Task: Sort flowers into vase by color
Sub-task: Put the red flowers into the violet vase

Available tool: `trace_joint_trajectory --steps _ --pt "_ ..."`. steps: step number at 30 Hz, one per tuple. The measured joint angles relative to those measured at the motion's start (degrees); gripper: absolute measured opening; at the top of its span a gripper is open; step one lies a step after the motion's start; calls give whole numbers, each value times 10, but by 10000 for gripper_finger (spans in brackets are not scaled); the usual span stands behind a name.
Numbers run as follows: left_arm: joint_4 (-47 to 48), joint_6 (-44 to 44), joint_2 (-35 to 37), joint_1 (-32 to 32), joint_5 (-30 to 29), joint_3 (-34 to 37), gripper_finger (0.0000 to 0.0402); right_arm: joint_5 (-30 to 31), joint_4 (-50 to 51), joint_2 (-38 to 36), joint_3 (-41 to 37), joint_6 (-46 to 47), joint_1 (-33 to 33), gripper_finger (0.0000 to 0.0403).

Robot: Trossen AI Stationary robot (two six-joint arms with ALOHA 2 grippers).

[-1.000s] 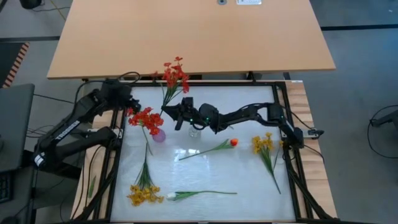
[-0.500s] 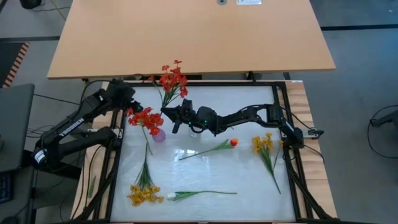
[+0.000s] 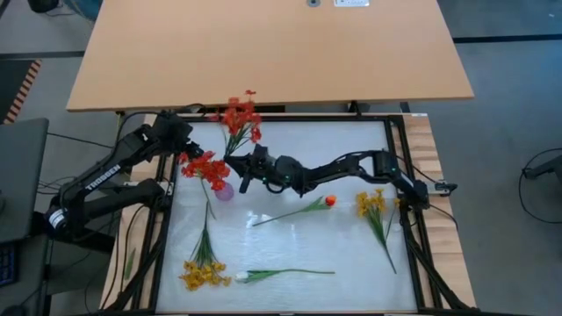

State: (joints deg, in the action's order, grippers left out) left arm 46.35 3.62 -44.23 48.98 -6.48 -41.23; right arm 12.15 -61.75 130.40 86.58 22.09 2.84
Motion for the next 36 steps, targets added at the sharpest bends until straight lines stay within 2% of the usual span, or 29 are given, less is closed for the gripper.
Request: trace_joint_trajectory --steps 7,19,29,36 --pt "0 0 -3 -1 2 0 190 12 18 19 15 -27 -2 29" --pt "-2 -9 -3 -1 22 0 190 -46 39 19 17 -161 -11 29" --pt "-2 -9 -3 -1 22 0 190 -50 88 17 30 -188 -13 29" --pt "-2 -9 -3 -1 22 0 190 -53 193 -5 74 -225 -13 29"
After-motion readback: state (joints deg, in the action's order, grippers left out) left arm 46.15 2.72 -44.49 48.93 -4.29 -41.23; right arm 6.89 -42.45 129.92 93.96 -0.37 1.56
